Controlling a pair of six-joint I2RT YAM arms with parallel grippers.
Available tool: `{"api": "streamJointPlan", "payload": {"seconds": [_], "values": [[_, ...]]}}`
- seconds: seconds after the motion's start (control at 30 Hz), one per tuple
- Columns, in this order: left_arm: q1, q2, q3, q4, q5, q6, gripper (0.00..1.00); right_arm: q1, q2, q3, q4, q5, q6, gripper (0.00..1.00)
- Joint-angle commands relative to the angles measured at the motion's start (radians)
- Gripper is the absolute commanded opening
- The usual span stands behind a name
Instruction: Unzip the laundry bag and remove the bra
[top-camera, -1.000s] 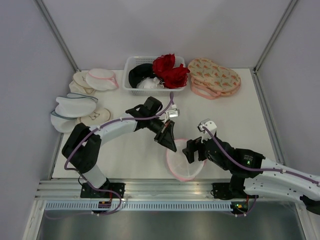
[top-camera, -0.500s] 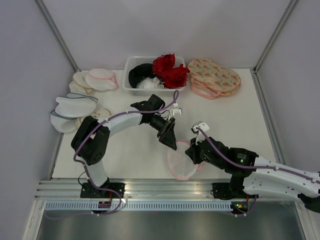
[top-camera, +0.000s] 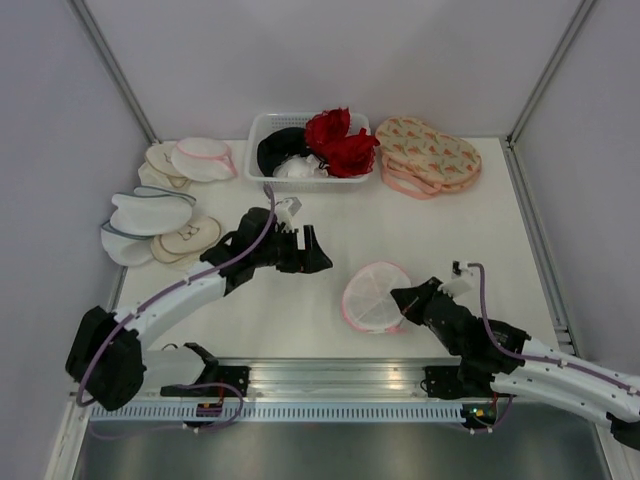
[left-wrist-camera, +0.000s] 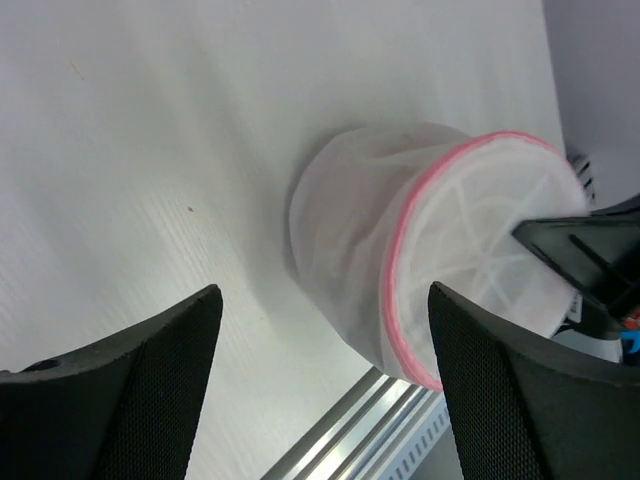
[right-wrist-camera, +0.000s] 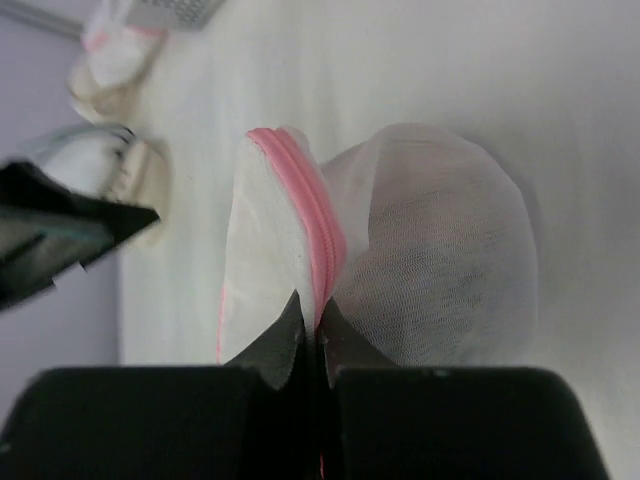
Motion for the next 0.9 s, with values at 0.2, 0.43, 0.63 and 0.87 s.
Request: {"api": "streamJointPlan", "payload": {"seconds": [0.2,0.43,0.63,0.87], "values": [[-0.215,-0.28,-0.254,0.259,-0.154,-0.494,0.91,-0.001,-0.141,-0.235,0.347,0.126,0.435,0.0],[-0.342,-0.335,-0.351,0.405,-0.206,-0.657,0.93,0.002,0.028,-0.304,0.662,0.055,0.475,0.0],[-0.37,-0.322,-0.426,0.545,-0.309,-0.744,0.95,0.002,0.103,-0.296,0.777,0.003,0.426,0.0],[-0.418,-0.184,-0.32,0.511,-0.269,-0.737,0.95,0.018,0.122,-0.313,0.858,0.003,0.417,0.0]]}}
